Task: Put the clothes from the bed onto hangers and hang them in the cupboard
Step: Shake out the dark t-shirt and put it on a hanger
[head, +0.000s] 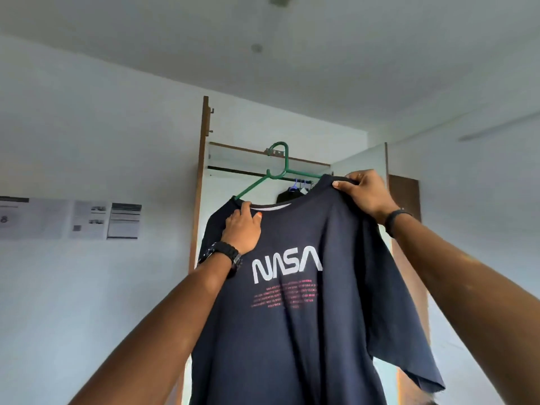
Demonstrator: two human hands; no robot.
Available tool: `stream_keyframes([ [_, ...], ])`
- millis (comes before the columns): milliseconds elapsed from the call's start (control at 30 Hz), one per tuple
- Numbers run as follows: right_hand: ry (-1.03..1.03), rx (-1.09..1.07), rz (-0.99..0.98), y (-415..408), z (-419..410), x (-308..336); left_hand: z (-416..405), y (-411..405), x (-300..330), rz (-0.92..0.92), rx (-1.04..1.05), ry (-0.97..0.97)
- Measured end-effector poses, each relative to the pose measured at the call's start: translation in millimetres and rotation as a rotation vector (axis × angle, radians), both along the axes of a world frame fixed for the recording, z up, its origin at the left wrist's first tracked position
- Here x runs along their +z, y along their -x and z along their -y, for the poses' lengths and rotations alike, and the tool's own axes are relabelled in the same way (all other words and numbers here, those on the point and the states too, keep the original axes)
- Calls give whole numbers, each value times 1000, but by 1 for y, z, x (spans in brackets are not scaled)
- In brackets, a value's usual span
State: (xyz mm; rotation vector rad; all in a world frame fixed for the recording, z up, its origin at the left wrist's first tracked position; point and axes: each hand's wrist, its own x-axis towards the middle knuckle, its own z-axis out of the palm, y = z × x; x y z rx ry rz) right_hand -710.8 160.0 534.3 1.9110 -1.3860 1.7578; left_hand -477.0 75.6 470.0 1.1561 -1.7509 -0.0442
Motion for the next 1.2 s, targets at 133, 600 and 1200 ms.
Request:
stream_keyframes([
  [133,18,-66,-5,56,44,11,51,79,9,-45,-45,1],
  [600,97,-194,29,162,346,12,349,220,17,182,-139,1],
  [1200,126,-179,101,228,756,38,755,291,44,279,-146,26],
])
